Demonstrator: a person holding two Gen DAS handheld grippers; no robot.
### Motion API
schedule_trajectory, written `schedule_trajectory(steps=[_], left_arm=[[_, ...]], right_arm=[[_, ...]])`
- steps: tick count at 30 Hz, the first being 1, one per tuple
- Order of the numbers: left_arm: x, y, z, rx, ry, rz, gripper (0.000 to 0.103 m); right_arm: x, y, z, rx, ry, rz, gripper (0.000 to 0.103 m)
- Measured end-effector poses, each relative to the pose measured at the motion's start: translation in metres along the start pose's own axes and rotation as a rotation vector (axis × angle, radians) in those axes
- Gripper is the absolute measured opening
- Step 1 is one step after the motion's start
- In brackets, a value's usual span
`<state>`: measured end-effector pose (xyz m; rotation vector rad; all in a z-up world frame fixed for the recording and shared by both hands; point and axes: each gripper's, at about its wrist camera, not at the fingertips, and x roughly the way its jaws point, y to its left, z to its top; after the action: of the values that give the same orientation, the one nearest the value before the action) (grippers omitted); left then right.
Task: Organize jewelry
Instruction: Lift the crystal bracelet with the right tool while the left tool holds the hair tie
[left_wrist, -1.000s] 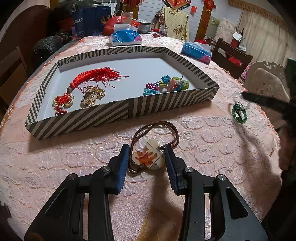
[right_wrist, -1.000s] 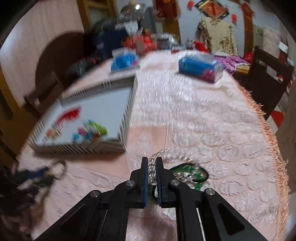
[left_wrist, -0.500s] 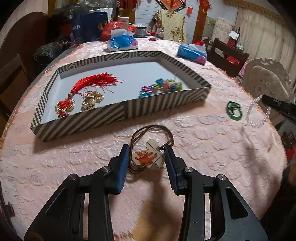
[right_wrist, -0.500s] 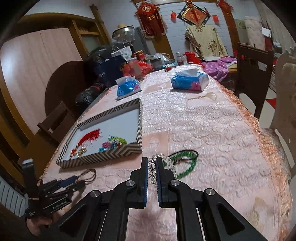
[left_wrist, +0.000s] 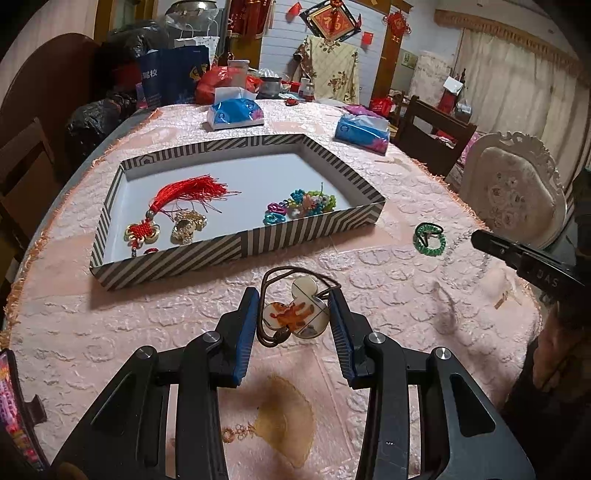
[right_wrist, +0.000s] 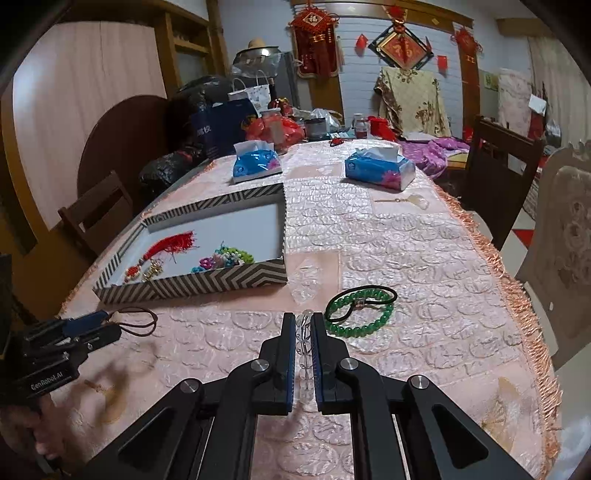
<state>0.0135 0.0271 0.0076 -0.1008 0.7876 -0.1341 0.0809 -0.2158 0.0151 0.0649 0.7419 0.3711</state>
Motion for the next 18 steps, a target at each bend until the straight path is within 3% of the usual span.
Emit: schedule_trajectory(steps=[9, 14, 18], left_arm=[[0.005, 0.003, -0.006, -0.008, -0.008, 0.016, 0.037], [0.006, 0.006, -0.005, -0.027, -0.004, -0.033, 0.037], [0.004, 0.008, 0.003, -0.031, -0.021, -0.02, 0.037]], right_arm=[[0.002, -0.001, -0.002, 0.022, 0.006, -0.008, 0.007], [0.0, 0.01, 0.001, -0.044, -0.019, -0.025, 0.007], [-0.002, 0.016, 0.008, -0.069, -0.045, 0.005, 0.007]])
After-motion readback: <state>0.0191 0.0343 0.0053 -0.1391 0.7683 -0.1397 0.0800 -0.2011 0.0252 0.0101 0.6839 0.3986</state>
